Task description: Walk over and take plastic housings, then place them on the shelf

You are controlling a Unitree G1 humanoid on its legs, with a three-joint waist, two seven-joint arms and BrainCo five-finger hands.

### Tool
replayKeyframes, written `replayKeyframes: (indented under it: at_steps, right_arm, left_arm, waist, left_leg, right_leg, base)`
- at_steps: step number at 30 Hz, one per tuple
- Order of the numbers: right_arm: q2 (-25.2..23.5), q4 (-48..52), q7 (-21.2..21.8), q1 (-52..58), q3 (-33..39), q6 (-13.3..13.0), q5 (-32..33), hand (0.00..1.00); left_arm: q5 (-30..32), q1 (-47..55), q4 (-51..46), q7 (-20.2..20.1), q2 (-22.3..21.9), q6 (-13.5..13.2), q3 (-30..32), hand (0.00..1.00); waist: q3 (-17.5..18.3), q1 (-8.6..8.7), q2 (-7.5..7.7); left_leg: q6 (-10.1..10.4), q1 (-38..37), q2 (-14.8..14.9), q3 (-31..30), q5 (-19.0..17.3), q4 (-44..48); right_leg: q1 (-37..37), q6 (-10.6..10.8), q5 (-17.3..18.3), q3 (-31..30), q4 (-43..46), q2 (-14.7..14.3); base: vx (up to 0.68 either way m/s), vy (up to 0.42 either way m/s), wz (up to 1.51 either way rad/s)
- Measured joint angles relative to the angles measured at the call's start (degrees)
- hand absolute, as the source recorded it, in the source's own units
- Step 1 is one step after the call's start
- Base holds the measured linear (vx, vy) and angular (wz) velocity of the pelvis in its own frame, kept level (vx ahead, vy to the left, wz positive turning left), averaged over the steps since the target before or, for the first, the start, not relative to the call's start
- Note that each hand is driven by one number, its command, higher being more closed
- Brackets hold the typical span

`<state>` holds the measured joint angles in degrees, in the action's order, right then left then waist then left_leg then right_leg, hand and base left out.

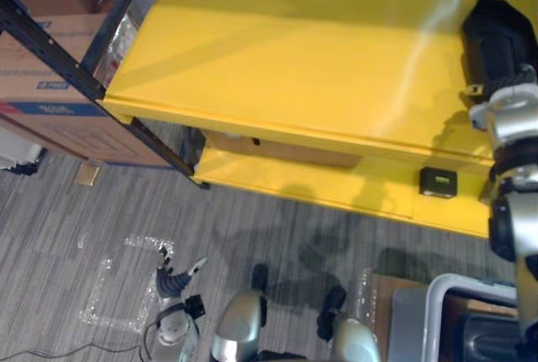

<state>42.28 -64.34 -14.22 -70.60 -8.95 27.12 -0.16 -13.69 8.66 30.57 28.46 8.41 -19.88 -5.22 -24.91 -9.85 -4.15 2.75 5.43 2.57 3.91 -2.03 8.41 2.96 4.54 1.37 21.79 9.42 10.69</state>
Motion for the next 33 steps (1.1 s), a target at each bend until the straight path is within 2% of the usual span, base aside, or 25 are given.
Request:
replayKeyframes:
  at_steps: [4, 7, 9, 16, 19, 23, 27, 31, 33]
  right_arm:
    - [-0.10, -0.50, -2.11, 0.11, 0.39, -4.69, 4.57, 0.00]
    - [-0.57, -1.33, -3.33, 0.12, 0.28, -10.22, 8.57, 0.00]
    - [-0.95, -1.40, -3.39, 0.12, -0.07, -12.89, 10.21, 0.00]
    - [-1.78, 1.88, -3.52, 0.16, -2.39, -20.11, 10.66, 0.00]
    - [-1.77, 6.27, -4.67, 0.13, -2.83, -22.27, 10.37, 0.00]
    - [-1.75, 10.65, -6.10, 0.14, -2.82, -22.41, 8.91, 0.00]
    - [-1.75, 16.86, -10.04, 0.17, -2.82, -22.42, 5.83, 0.00]
    - [-1.73, 25.73, -15.37, 0.24, -2.61, -23.58, 3.08, 0.00]
    - [-1.73, 34.00, -18.30, 2.46, -1.86, -23.85, 1.16, 0.00]
  left_arm:
    - [0.01, -0.02, 0.00, -0.01, 0.00, 0.00, -0.08, 0.00]
    - [0.01, -0.04, -0.01, 0.01, 0.00, 0.00, -0.09, 0.00]
    - [0.02, 0.00, -0.02, 0.03, 0.00, 0.00, -0.09, 0.00]
    - [0.14, 0.61, -0.21, 0.01, -0.06, -0.11, -0.04, 0.00]
    - [0.23, 0.65, -0.25, -0.03, -0.06, -0.26, 0.03, 0.00]
    - [0.26, 0.97, -0.27, -0.03, -0.05, -0.95, 0.13, 0.00]
    - [0.31, 1.06, -0.26, -0.03, -0.05, -1.25, 0.50, 0.00]
    - [0.71, 1.34, -0.25, -0.03, -0.05, -1.45, 0.69, 0.00]
    - [0.74, 2.00, -0.22, -0.02, -0.05, -2.53, 0.88, 0.00]
  waist:
    - [-0.13, 0.05, -0.26]
    - [0.03, -0.03, -0.92]
    - [0.14, -0.09, -1.14]
    - [0.14, -0.04, -1.15]
    - [0.14, 0.04, -1.15]
    - [0.12, 0.09, -1.12]
    - [-0.01, 0.46, -0.85]
    - [0.04, 1.17, -0.64]
    - [0.43, 1.35, 0.31]
  left_leg:
    - [0.07, -0.03, 0.12, 0.07, 0.05, 0.00]
    - [0.21, -0.02, 0.42, 0.09, 0.14, -0.13]
    - [0.36, -0.02, 0.76, 0.08, 0.23, -0.24]
    - [0.48, -0.32, 1.35, -0.16, 0.33, -0.30]
    - [0.48, -0.31, 1.47, -0.19, 0.33, -0.32]
    - [0.48, -0.31, 1.53, -0.16, 0.33, -0.53]
    - [0.50, -0.45, 1.75, -0.08, 0.34, -0.85]
    - [0.51, -0.50, 1.89, 0.38, 0.34, -1.17]
    - [0.58, -1.51, 2.09, 1.61, 0.39, -2.09]
  right_leg:
    - [0.00, -0.03, -0.07, -0.07, -0.15, -0.12]
    - [-0.03, -0.10, -0.19, -0.10, -0.55, -0.50]
    - [-0.10, -0.30, -0.38, -0.10, -1.00, -0.95]
    - [-1.09, -0.46, -0.66, -0.06, -1.64, -1.78]
    - [-1.18, -0.53, -0.74, -0.04, -1.93, -1.96]
    - [-1.25, -0.63, -1.14, -0.06, -2.44, -2.13]
    - [-2.08, -0.63, -2.24, -0.07, -4.46, -2.76]
    - [-2.30, -0.65, -3.13, -0.47, -5.84, -3.19]
    - [-2.95, -0.61, -3.94, -1.58, -7.43, -3.61]
  base:
    - [0.00, 0.000, 0.00]
    - [0.00, 0.000, 0.00]
    - [0.00, 0.000, 0.00]
    - [0.03, -0.019, -0.01]
    - [0.00, 0.000, 0.00]
    - [0.00, 0.000, 0.00]
    - [0.00, 0.000, 0.00]
    - [0.01, 0.004, -0.07]
    - [0.04, 0.007, -0.21]
